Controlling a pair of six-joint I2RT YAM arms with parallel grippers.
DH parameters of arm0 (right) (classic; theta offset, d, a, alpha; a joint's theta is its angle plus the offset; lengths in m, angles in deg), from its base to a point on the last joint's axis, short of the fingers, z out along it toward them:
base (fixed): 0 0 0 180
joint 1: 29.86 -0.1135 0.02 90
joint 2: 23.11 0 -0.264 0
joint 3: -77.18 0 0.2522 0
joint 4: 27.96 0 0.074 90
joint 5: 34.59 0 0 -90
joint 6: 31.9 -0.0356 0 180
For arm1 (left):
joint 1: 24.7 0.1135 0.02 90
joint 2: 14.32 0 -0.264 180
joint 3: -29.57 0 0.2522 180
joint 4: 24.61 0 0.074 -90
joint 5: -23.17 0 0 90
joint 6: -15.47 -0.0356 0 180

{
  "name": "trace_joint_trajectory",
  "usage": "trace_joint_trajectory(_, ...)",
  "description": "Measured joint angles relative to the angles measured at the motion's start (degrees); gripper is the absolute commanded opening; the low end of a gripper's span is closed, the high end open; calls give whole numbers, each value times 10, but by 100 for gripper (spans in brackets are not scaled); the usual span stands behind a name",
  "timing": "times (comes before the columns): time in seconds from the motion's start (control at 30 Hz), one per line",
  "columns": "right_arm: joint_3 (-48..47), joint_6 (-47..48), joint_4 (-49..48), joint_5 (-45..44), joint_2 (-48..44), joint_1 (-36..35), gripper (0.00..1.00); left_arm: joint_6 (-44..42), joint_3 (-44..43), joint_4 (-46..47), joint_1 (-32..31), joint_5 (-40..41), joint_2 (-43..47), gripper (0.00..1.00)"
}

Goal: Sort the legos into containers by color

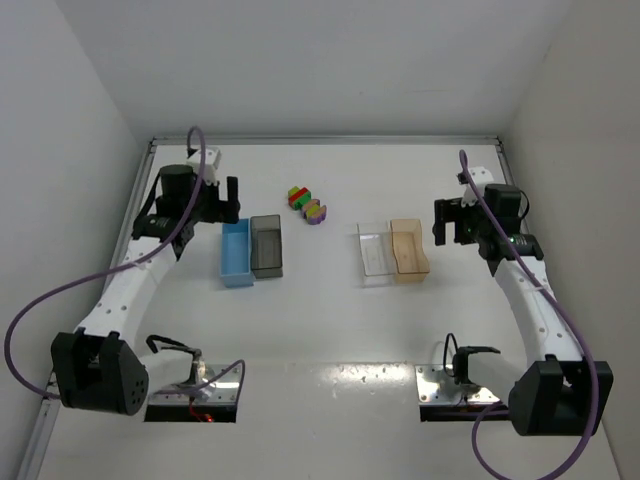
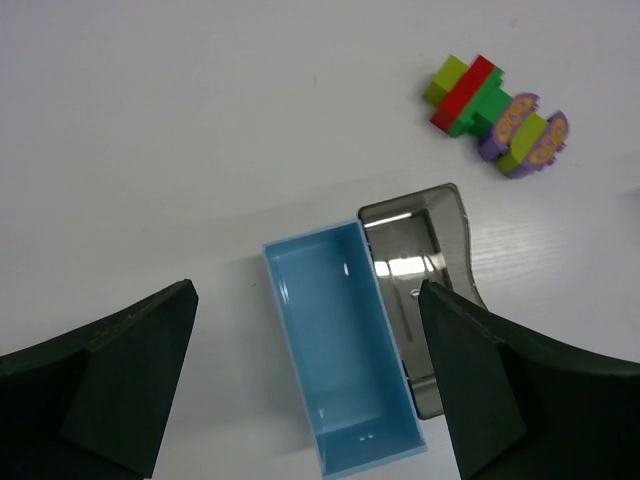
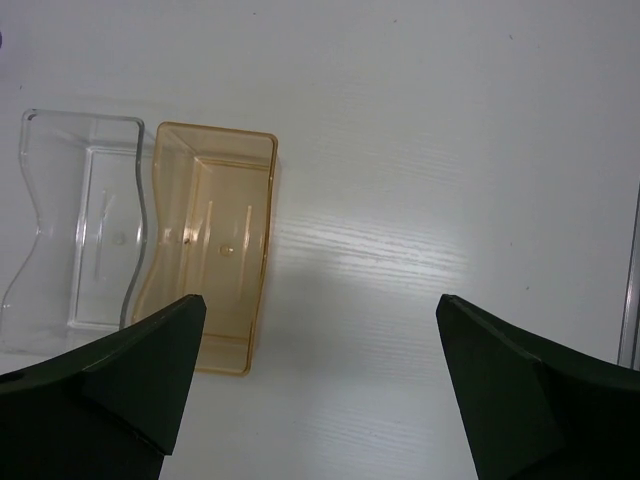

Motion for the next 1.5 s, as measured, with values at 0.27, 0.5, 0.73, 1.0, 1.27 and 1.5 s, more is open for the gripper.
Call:
trace_joint_trajectory(0.27, 0, 0, 7, 29, 0, -2, 100, -152, -274, -125, -37, -121, -218, 96)
trace_joint_trajectory(0.5, 0, 0, 20, 55, 0, -2, 99, -249, -553, -229, -80, -140, -490, 93)
trace_joint_trajectory(0.73, 2, 2, 26, 72, 12, -2, 99, -339, -649, -297, -129, -118, -630, 96)
trace_joint_trajectory(1.0, 4, 2, 33, 84, 35, -2, 99, -366, -734, -309, -134, -101, -712, 99)
trace_joint_trajectory(1.27, 4, 4, 37, 89, 47, -2, 99, -349, -737, -298, -134, -104, -741, 99)
trace_joint_trajectory(1.5, 4, 4, 41, 90, 51, -2, 99, -327, -743, -285, -136, -134, -751, 99)
